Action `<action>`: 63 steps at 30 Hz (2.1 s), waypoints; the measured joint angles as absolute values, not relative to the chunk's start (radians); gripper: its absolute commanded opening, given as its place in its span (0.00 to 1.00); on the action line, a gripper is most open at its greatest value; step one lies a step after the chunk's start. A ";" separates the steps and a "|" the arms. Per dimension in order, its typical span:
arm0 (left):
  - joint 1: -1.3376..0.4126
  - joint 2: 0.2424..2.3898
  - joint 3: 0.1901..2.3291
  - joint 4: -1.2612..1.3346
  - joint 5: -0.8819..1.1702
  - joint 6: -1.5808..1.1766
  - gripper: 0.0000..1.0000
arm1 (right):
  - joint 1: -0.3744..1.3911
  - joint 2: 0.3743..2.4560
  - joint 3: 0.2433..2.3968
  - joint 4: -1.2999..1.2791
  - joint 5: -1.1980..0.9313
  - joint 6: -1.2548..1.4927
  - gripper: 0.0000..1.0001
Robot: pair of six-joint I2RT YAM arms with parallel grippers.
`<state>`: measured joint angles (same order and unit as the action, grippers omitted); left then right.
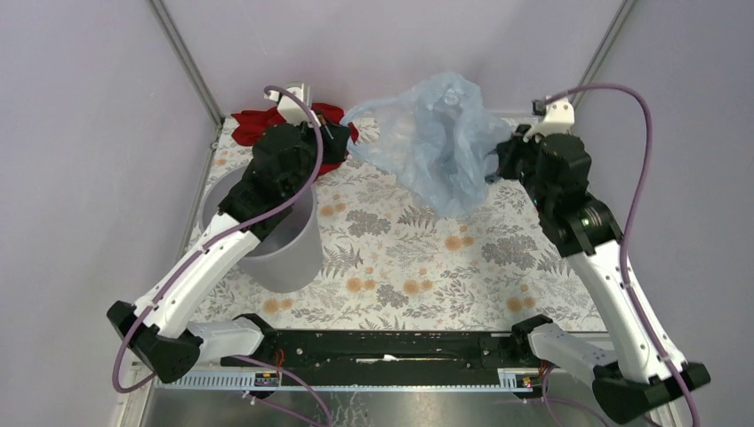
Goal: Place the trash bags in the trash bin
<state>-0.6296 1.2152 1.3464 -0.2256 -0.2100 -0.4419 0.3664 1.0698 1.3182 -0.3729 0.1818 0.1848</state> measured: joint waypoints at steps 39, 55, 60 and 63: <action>-0.603 1.241 1.401 -0.406 0.154 -0.616 0.00 | 0.332 1.203 1.414 -0.918 0.132 0.119 0.82; -0.639 1.291 1.419 -0.282 0.232 -0.867 0.00 | 0.750 1.116 1.150 -0.316 -0.273 0.172 1.00; -0.665 1.291 1.419 -0.275 0.224 -0.896 0.00 | 0.829 1.189 1.068 -0.055 -0.175 0.225 0.99; -0.676 1.291 1.419 -0.275 0.219 -0.906 0.00 | 0.842 1.230 1.037 0.081 -0.139 0.269 0.84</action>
